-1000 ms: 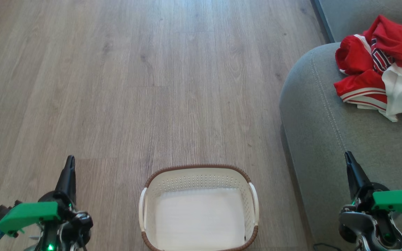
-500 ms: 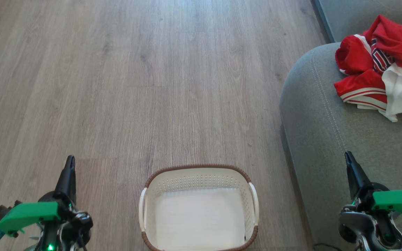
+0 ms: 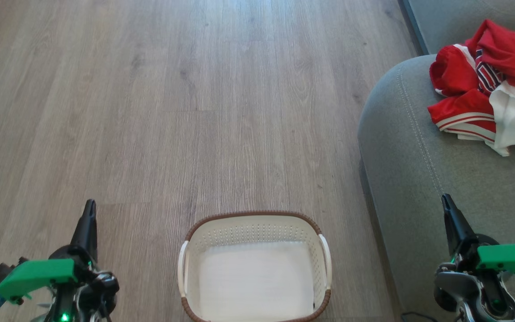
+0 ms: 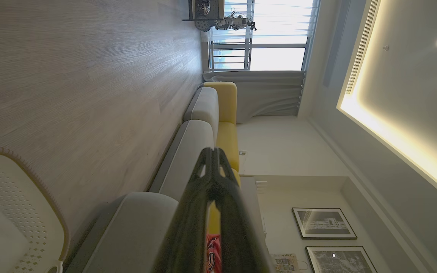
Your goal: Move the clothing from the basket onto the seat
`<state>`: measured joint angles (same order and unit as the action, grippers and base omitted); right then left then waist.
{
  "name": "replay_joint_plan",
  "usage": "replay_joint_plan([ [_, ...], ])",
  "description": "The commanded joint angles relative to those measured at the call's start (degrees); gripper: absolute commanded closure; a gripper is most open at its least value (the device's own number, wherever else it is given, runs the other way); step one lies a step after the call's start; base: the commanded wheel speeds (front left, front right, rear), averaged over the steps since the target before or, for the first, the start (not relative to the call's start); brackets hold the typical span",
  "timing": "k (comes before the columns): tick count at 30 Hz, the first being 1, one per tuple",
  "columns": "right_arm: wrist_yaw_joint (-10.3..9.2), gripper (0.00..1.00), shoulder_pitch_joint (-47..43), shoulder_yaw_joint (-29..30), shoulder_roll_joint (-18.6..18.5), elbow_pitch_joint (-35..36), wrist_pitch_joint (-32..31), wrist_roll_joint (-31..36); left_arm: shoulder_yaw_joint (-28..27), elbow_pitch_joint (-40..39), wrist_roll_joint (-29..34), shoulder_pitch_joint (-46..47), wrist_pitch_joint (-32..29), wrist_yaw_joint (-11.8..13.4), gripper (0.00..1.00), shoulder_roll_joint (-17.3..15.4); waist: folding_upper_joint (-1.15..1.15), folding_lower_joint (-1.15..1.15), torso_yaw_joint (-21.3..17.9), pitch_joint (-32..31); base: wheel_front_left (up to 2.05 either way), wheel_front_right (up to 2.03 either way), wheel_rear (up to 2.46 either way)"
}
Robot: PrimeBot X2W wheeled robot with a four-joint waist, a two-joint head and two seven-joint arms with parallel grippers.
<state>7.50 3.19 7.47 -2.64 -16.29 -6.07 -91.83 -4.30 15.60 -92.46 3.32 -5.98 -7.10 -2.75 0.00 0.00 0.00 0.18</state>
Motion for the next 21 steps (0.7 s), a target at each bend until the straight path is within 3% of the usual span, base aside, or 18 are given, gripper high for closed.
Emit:
replay_joint_plan([
  [1,-0.01,1.00,3.0,-1.0,-0.2,2.3,-0.4,-0.3,-2.0,-1.5,0.1,2.9,-0.4,-0.4,1.00,-0.3,0.00,0.00,0.0,0.0,0.00,0.00,0.00],
  [21,-0.01,1.00,3.0,-1.0,-0.2,2.3,-0.4,-0.3,-2.1,-1.5,0.2,2.9,-0.4,-0.4,1.00,-0.3,0.00,0.00,0.0,0.0,0.00,0.00,0.00],
])
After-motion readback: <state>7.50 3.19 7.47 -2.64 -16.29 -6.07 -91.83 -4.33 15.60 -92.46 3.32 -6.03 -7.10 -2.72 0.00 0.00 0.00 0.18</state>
